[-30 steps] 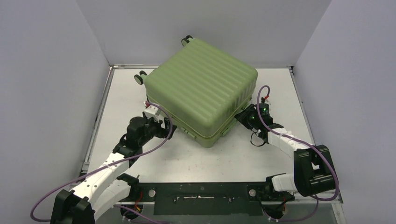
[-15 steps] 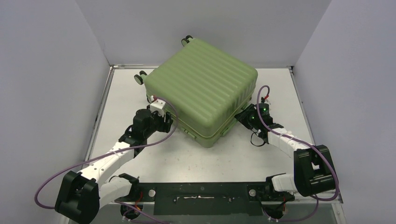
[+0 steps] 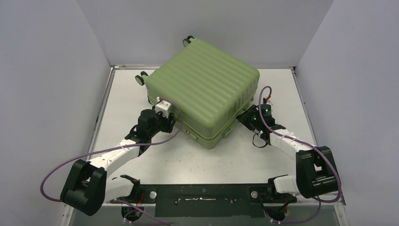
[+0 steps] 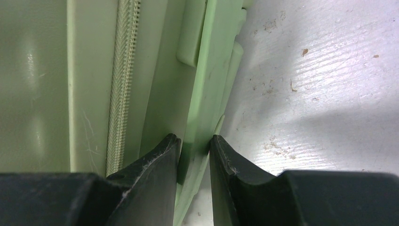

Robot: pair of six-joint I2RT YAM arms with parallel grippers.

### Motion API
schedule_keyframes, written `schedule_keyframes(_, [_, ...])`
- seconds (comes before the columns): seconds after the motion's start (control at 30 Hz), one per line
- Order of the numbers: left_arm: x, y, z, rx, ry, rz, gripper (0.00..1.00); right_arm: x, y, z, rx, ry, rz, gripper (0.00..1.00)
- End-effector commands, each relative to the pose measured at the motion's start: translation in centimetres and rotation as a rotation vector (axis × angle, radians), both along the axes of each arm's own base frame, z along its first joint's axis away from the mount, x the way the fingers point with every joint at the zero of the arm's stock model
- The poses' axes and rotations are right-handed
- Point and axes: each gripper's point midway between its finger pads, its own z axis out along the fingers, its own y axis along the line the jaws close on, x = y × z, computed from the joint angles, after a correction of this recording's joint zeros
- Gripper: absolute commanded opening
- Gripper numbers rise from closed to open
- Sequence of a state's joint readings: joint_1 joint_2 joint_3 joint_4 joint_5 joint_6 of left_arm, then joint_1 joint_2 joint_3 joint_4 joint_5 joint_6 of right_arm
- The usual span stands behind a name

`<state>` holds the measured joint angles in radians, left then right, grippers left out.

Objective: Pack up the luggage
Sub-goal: Zip the luggage at the center of the board.

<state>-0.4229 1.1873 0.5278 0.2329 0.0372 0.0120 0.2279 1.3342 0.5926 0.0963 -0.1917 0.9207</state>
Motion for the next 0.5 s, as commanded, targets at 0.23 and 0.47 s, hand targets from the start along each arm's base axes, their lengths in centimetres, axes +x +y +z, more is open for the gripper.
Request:
schedule_keyframes(0.23, [1.96,-1.6,2.54,-0.093,-0.16,-0.058,0.34,-1.77,3.16,-0.39,0.05,-0.003,0.151,0.09])
schedule_keyframes(0.47, [1.89,-0.88,2.55,-0.063,-0.187,-0.049,0.11,-1.96,3.28,-0.51,0.054,-0.007,0.159,0.09])
